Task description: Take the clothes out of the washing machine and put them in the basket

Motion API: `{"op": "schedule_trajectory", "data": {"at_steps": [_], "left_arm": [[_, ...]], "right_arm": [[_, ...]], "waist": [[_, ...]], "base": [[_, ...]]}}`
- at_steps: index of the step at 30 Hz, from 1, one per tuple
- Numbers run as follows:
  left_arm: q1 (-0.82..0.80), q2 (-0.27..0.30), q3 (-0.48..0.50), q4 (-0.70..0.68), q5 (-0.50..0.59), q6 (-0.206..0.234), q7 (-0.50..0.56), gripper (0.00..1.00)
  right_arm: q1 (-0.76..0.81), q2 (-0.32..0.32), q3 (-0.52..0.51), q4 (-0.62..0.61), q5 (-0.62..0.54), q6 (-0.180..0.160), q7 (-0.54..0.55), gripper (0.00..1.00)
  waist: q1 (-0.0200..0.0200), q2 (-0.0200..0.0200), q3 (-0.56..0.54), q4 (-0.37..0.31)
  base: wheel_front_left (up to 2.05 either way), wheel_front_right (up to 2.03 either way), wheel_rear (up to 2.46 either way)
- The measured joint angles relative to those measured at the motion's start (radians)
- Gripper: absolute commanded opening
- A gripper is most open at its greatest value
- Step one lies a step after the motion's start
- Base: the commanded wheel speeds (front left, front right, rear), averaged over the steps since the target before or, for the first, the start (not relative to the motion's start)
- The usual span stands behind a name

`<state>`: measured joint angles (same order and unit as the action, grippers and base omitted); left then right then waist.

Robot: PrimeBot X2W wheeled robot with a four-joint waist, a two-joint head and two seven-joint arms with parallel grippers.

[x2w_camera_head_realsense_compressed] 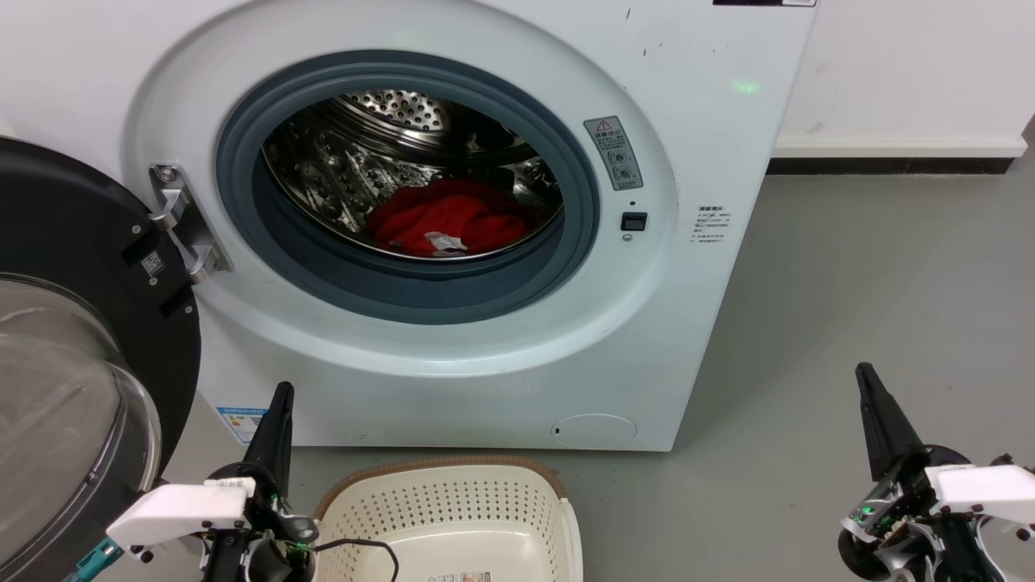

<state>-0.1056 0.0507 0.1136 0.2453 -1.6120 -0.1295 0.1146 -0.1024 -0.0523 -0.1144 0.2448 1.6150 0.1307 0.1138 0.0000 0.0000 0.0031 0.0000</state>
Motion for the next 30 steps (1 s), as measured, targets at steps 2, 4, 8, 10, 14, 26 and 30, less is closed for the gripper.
{"op": "schedule_trajectory", "data": {"at_steps": [2,4,8,10,14,26,30], "left_arm": [[0.000,0.000,0.000,0.000,0.000,0.000,0.000,0.00],[0.000,0.000,0.000,0.000,0.000,0.000,0.000,0.00],[0.000,0.000,0.000,0.000,0.000,0.000,0.000,0.00],[0.000,0.000,0.000,0.000,0.000,0.000,0.000,0.00],[0.000,0.000,0.000,0.000,0.000,0.000,0.000,0.00],[0.000,0.000,0.000,0.000,0.000,0.000,0.000,0.00],[0.000,0.000,0.000,0.000,0.000,0.000,0.000,0.00]], "right_arm": [[0.000,0.000,0.000,0.000,0.000,0.000,0.000,0.00],[0.000,0.000,0.000,0.000,0.000,0.000,0.000,0.00],[0.000,0.000,0.000,0.000,0.000,0.000,0.000,0.00],[0.000,0.000,0.000,0.000,0.000,0.000,0.000,0.00],[0.000,0.000,0.000,0.000,0.000,0.000,0.000,0.00],[0.000,0.000,0.000,0.000,0.000,0.000,0.000,0.00],[0.000,0.000,0.000,0.000,0.000,0.000,0.000,0.00]], "waist": [[0.0001,0.0000,0.000,0.000],[0.0000,0.0000,0.000,0.000],[0.0001,0.0000,0.000,0.000],[0.0000,0.0000,0.000,0.000],[0.0000,0.0000,0.000,0.000],[0.0000,0.0000,0.000,0.000],[0.0000,0.0000,0.000,0.000]], "base": [[0.00,0.00,0.00],[0.00,0.00,0.00],[0.00,0.00,0.00],[0.00,0.00,0.00],[0.00,0.00,0.00],[0.00,0.00,0.00],[0.00,0.00,0.00]]}}
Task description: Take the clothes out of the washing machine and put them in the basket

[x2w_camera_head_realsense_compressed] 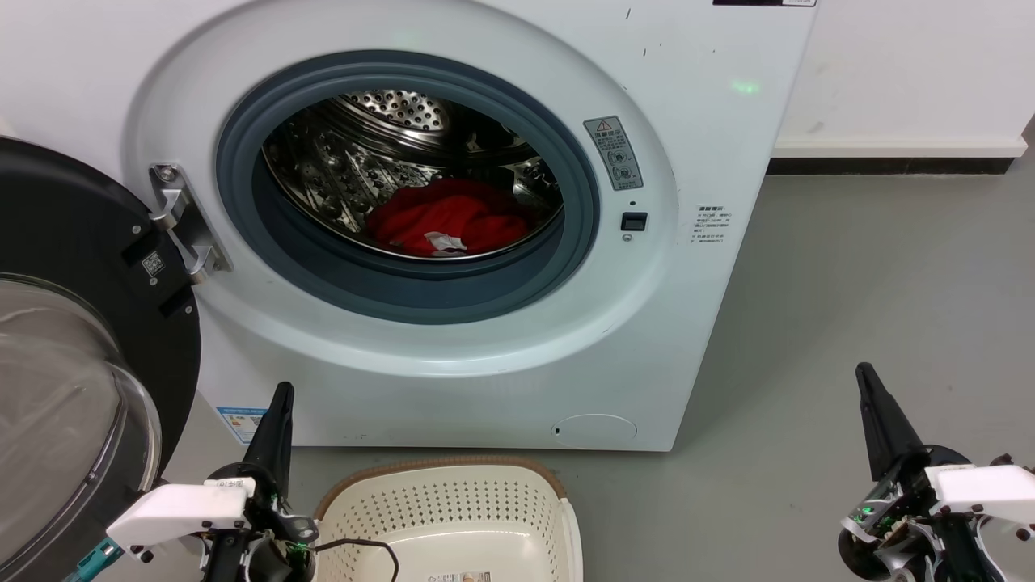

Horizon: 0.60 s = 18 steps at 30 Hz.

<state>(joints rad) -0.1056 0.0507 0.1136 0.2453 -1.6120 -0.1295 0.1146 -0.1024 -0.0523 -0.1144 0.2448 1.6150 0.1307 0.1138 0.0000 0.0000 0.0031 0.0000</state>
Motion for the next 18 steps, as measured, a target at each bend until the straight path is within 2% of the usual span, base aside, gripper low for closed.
{"op": "schedule_trajectory", "data": {"at_steps": [1,2,10,18], "left_arm": [[0.000,0.000,0.000,0.000,0.000,0.000,0.000,0.00],[0.003,-0.001,-0.001,0.006,0.000,0.001,0.000,1.00],[0.030,-0.004,-0.039,0.034,0.006,0.002,-0.025,1.00],[0.016,-0.004,-0.079,0.020,0.048,0.002,-0.067,1.00]], "right_arm": [[0.000,0.000,0.000,0.000,0.000,0.000,0.000,0.00],[0.004,0.000,0.000,0.005,0.000,0.000,0.000,1.00],[0.035,0.002,0.017,0.025,-0.008,0.000,-0.026,1.00],[0.035,0.002,0.030,0.006,-0.065,0.000,-0.069,1.00]], "waist": [[0.0000,0.0000,0.000,0.000],[0.0000,0.0000,0.000,0.000],[0.0001,0.0000,0.001,0.000],[0.0000,0.0000,0.002,-0.001]], "base": [[0.00,0.00,0.00],[0.00,0.00,0.00],[0.00,0.00,0.00],[0.00,0.00,0.00]]}}
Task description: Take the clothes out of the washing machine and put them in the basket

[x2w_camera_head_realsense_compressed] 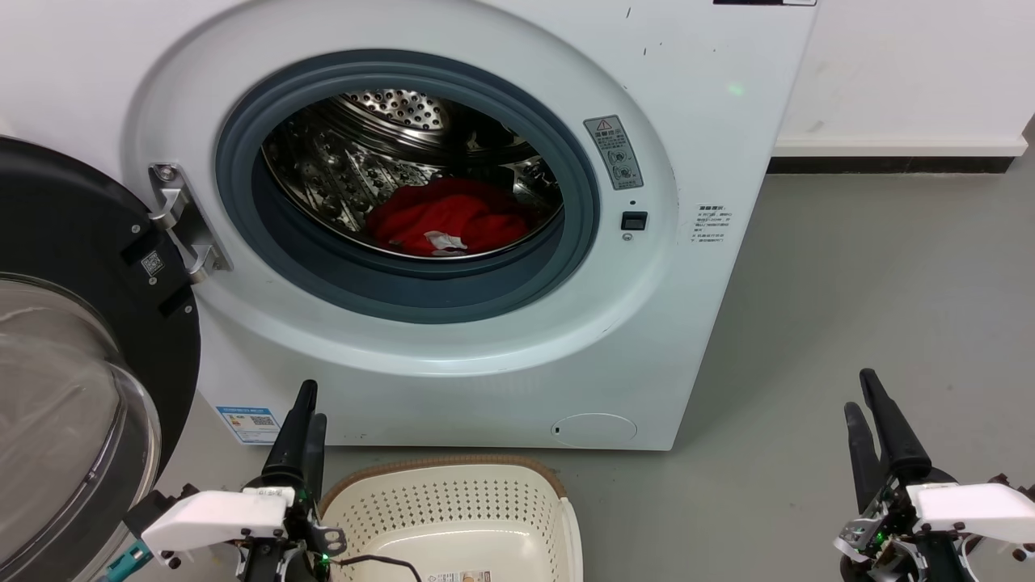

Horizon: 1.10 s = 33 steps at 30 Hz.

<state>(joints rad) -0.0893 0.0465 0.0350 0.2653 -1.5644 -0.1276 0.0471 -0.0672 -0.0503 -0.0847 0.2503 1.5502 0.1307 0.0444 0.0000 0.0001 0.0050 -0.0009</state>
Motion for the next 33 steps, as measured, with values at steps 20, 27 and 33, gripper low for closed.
{"op": "schedule_trajectory", "data": {"at_steps": [20,27,33], "left_arm": [[-0.034,0.001,-0.039,-0.092,0.386,0.000,-0.081,1.00],[-0.042,0.001,-0.067,-0.106,0.527,0.000,-0.106,1.00],[-0.045,0.001,-0.089,-0.115,0.636,0.000,-0.126,1.00]], "right_arm": [[0.000,0.001,0.033,-0.082,-0.419,0.000,-0.080,1.00],[0.002,0.001,0.048,-0.104,-0.567,0.000,-0.104,1.00],[0.005,0.001,0.060,-0.115,-0.692,0.000,-0.123,1.00]], "waist": [[0.0000,0.0000,0.003,-0.003],[0.0000,0.0000,0.003,-0.002],[0.0000,0.0000,0.003,-0.002]], "base": [[0.00,0.00,0.00],[0.00,0.00,0.00],[0.00,0.00,0.00]]}}
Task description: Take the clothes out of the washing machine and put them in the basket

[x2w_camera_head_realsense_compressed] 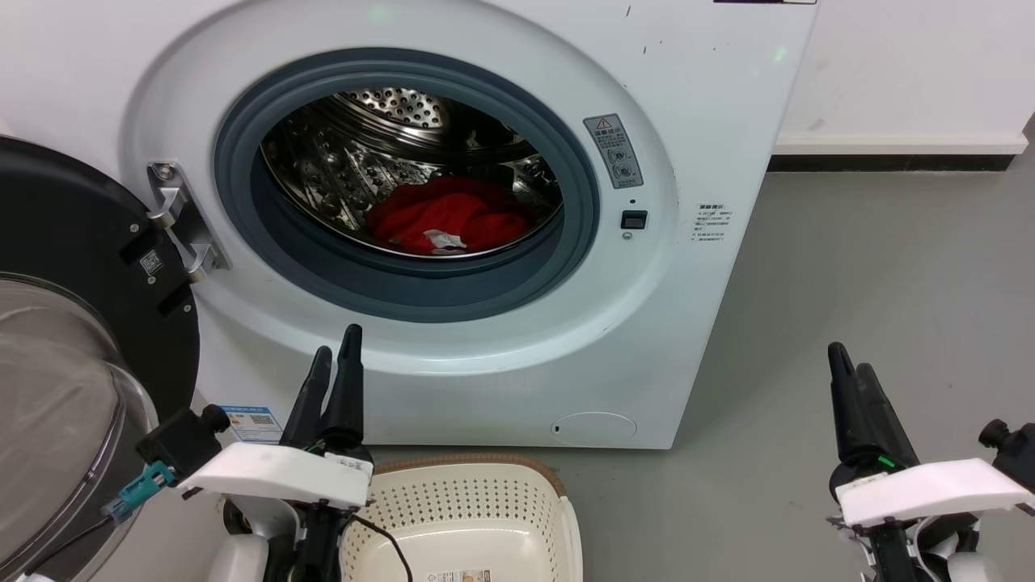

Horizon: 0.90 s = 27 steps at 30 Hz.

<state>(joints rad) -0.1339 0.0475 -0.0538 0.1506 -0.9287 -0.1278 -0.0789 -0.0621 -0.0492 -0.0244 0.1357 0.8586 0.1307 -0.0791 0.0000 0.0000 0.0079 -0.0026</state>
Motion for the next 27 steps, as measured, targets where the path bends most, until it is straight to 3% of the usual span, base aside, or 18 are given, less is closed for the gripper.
{"op": "schedule_trajectory", "data": {"at_steps": [27], "left_arm": [[-0.015,0.001,-0.070,0.035,0.382,0.024,-0.076,1.00]], "right_arm": [[0.006,0.000,0.010,0.039,-0.431,0.000,-0.076,1.00]], "waist": [[0.0000,0.0000,-0.008,0.005]], "base": [[0.00,0.00,0.00]]}}
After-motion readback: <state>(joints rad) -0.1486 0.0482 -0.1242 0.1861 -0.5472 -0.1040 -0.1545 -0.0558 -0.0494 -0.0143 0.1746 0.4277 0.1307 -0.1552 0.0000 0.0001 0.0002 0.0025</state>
